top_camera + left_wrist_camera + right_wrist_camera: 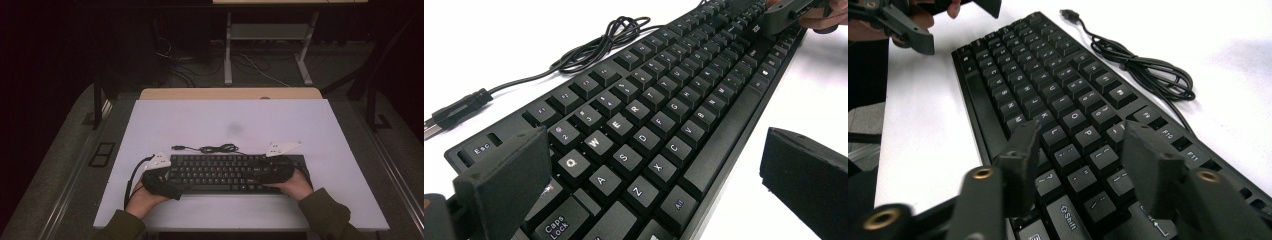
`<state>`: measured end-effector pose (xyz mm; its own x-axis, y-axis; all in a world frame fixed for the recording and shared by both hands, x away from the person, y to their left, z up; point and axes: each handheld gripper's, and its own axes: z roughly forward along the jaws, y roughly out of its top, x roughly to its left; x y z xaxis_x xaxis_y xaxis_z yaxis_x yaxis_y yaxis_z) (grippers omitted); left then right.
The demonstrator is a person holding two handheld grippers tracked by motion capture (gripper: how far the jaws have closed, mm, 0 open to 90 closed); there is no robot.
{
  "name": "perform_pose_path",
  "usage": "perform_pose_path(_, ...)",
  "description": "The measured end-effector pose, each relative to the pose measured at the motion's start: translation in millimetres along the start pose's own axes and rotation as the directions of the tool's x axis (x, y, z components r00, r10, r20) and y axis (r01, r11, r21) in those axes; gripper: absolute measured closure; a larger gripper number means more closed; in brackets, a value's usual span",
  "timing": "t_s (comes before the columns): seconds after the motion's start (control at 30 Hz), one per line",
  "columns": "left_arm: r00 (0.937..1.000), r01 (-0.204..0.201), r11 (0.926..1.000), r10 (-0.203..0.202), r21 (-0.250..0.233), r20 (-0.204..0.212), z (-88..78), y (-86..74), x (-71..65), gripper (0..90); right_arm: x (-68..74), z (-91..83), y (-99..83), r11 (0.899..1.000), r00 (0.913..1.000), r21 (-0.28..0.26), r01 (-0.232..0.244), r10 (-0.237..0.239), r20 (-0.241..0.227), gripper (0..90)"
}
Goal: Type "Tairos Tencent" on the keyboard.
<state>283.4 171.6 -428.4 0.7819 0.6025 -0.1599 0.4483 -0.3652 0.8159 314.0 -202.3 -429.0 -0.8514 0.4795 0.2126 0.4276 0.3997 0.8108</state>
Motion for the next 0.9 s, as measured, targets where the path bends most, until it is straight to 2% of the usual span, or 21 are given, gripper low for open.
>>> perform_pose_path(0.2,1.0,0.0,1.0,0.0,0.001,0.0,0.1,-0.1,-0.1,0.0,0.9,1.2,-0.9,0.999,0.9998,0.032,0.016,-0.015,-0.012,68.4)
perform_pose_path(0.53,1.0,-0.002,1.0,0.002,0.001,-0.001,0.0,0.0,-0.1,0.0,1.2,2.1,-1.8,0.996,0.9985,0.08,0.043,-0.04,-0.036,86.9)
perform_pose_path(0.9,1.0,0.0,1.0,0.0,0.0,0.0,0.4,-0.1,0.0,0.0,2.9,5.0,-4.5,0.991,0.997,0.121,0.061,-0.055,-0.054,89.2)
